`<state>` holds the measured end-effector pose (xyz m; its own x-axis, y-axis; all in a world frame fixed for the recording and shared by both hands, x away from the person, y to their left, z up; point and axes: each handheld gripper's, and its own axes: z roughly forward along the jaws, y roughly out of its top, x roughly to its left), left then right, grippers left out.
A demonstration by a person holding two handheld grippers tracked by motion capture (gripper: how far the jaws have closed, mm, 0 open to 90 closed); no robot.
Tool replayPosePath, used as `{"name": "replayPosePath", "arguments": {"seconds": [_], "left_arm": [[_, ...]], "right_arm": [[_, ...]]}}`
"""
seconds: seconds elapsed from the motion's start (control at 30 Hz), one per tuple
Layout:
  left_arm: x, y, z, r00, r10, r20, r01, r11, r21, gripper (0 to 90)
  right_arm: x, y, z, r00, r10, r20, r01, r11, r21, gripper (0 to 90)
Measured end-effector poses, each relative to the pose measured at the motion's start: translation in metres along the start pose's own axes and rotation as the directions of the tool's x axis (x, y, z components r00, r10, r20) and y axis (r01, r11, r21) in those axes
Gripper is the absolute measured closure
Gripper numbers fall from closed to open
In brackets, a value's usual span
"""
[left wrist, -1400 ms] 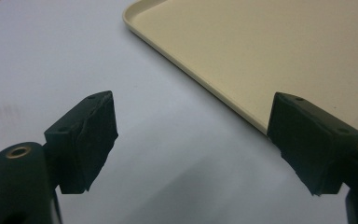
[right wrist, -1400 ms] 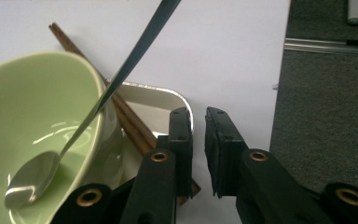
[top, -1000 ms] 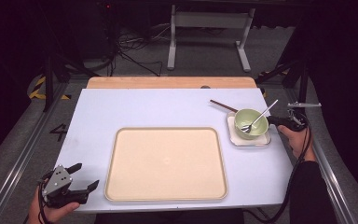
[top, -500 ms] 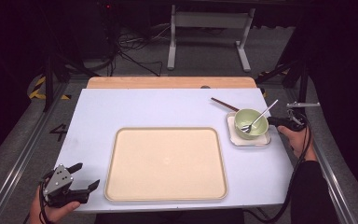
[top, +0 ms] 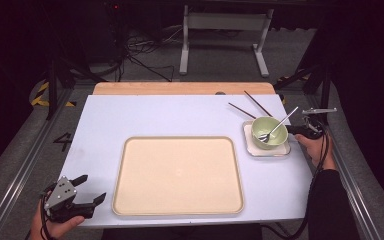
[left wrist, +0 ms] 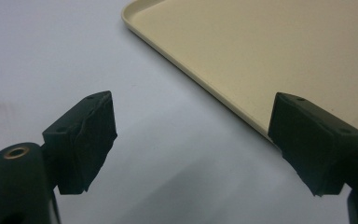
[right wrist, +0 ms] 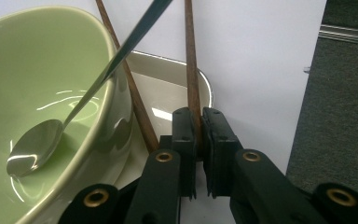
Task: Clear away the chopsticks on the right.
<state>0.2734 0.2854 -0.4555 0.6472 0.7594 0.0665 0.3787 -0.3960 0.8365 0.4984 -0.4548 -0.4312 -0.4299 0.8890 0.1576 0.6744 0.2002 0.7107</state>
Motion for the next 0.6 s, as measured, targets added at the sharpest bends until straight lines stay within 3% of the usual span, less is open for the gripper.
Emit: {"name": "replayPosePath", "arguments": {"seconds": [0.4,0.6], "left_arm": [[0.000,0.001,-0.001,1.0000,0.001,-0.005,-0.001,1.0000,-0.004,16.0],[0.002,0.001,-0.003,1.0000,-0.002,-0.009,0.002,0.9999,-0.016,16.0]], "right_arm": [[0.004,0.002,-0.018,0.9988,-0.017,0.046,0.020,0.998,-0.055,85.1],[0.005,0.002,-0.030,0.9936,-0.009,0.112,0.018,0.997,-0.073,85.1]]}}
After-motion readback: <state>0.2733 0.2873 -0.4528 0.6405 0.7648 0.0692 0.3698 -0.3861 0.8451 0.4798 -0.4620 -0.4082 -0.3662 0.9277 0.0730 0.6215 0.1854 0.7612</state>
